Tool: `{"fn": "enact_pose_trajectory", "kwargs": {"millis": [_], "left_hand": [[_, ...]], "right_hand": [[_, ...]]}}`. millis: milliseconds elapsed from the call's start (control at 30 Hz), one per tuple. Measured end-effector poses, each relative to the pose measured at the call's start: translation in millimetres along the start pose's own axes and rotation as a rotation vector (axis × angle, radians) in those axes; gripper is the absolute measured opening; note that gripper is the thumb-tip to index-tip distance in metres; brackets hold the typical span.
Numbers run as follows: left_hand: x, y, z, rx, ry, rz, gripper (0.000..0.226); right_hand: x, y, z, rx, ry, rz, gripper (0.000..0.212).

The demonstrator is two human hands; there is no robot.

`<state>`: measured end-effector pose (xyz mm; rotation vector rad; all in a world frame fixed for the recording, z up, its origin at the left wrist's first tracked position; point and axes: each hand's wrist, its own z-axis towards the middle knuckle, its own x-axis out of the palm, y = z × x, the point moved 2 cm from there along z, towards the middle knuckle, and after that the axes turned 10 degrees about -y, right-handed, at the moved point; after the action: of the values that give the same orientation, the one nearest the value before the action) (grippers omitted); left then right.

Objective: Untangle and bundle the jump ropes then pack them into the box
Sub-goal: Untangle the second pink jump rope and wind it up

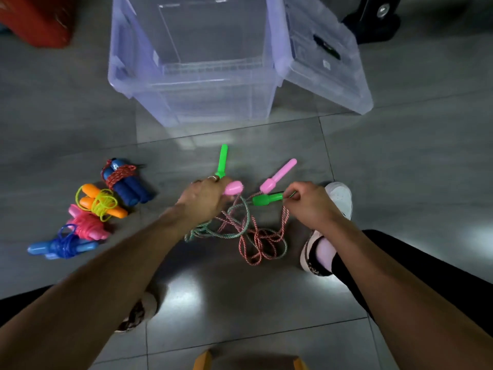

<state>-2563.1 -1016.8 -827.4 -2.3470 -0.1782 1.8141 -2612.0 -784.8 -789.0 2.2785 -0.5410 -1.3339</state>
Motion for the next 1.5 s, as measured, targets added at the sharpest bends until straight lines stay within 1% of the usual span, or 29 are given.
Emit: {"fn": "enact_pose_trajectory", "kwargs": {"millis": [133,200,233,267,367,400,433,467,500,533,567,667,767,833,867,933,967,1000,1067,1100,1133,1167,1200,1233,1300,1333,1400,1433,1500], "left_hand": [[-59,-5,-30,0.220,-0.083,0.230,0.045],[-89,-11,-46,0.256,-0.155,0.248,0.044],[-102,-14,-54,0.240,-0.177,0.193,0.042],[-115,-18,-62,0.187,-0.181,0.063,0.040],[-149,-29,-86,-0.055,-0.138,-0.507,0.033],[-157,-30,-94,-0.115,-0.142,-0.685,0.031],[-165,-31,-101,-0.150,-0.153,-0.848,0.029],[-172,-30,-108,-0.175,-0.165,-0.995,0.028],[-178,-30,-114,-0.191,-0.169,-1.121,0.028],[-184,-29,-120,-0.202,-0.172,-1.223,0.028],[-190,-29,-125,-0.214,-0.183,-1.307,0.029],[-208,-20,-136,-0.276,-0.273,-1.468,0.029],[-228,-16,-146,-0.243,-0.337,-1.456,0.032],[-238,-16,-153,-0.202,-0.347,-1.397,0.034],[-243,-15,-157,-0.199,-0.365,-1.376,0.034],[-253,-8,-166,-0.232,-0.436,-1.386,0.031],[-257,-5,-169,-0.249,-0.464,-1.432,0.030],[-259,-1,-172,-0.263,-0.475,-1.503,0.028],[-264,5,-180,-0.256,-0.438,-1.575,0.025],[-266,6,-185,-0.236,-0.399,-1.538,0.025],[-268,6,-189,-0.207,-0.352,-1.479,0.025],[-268,5,-194,-0.184,-0.310,-1.425,0.025],[-268,5,-197,-0.169,-0.278,-1.391,0.025],[-267,5,-200,-0.165,-0.261,-1.371,0.024],[-266,9,-202,-0.191,-0.273,-1.354,0.017],[-264,12,-202,-0.221,-0.294,-1.341,0.012],[-259,22,-199,-0.363,-0.383,-1.333,0.010],[-257,28,-196,-0.483,-0.448,-1.345,0.009],[-254,39,-193,-0.696,-0.541,-1.316,0.011]], "right_hand": [[-16,37,-24,-0.101,-0.020,-0.007,0.010],[-25,55,-40,-0.154,-0.005,-0.007,0.019],[-30,63,-47,-0.189,0.007,-0.011,0.026],[-35,71,-55,-0.222,0.019,-0.012,0.033],[-45,92,-75,-0.307,0.057,0.023,0.054],[-47,100,-82,-0.334,0.056,0.051,0.058],[-48,109,-87,-0.355,0.055,0.091,0.057],[-50,120,-92,-0.378,0.057,0.142,0.050],[-52,129,-96,-0.405,0.061,0.174,0.038],[-53,139,-100,-0.443,0.055,0.163,0.023],[-55,148,-103,-0.476,0.049,0.134,0.012],[-62,164,-107,-0.476,0.054,0.141,0.024],[-65,174,-110,-0.451,0.094,0.309,0.011],[-62,183,-114,-0.455,0.178,0.383,0.019],[-59,187,-117,-0.467,0.227,0.385,0.020],[-52,192,-121,-0.492,0.314,0.324,0.015],[-49,191,-122,-0.493,0.326,0.286,0.013],[-46,190,-122,-0.499,0.296,0.242,0.015],[-43,190,-124,-0.534,0.176,0.168,0.034],[-42,192,-126,-0.556,0.148,0.171,0.046],[-41,196,-129,-0.570,0.153,0.208,0.054],[-40,200,-132,-0.574,0.174,0.256,0.058],[-38,203,-135,-0.573,0.195,0.296,0.055],[-36,206,-135,-0.570,0.215,0.317,0.046],[-34,209,-137,-0.571,0.275,0.280,0.018],[-33,209,-140,-0.562,0.328,0.253,0.011],[-36,200,-142,-0.502,0.428,0.201,0.015],[-39,194,-143,-0.466,0.438,0.166,0.019],[-48,184,-144,-0.427,0.374,0.119,0.025]]}}
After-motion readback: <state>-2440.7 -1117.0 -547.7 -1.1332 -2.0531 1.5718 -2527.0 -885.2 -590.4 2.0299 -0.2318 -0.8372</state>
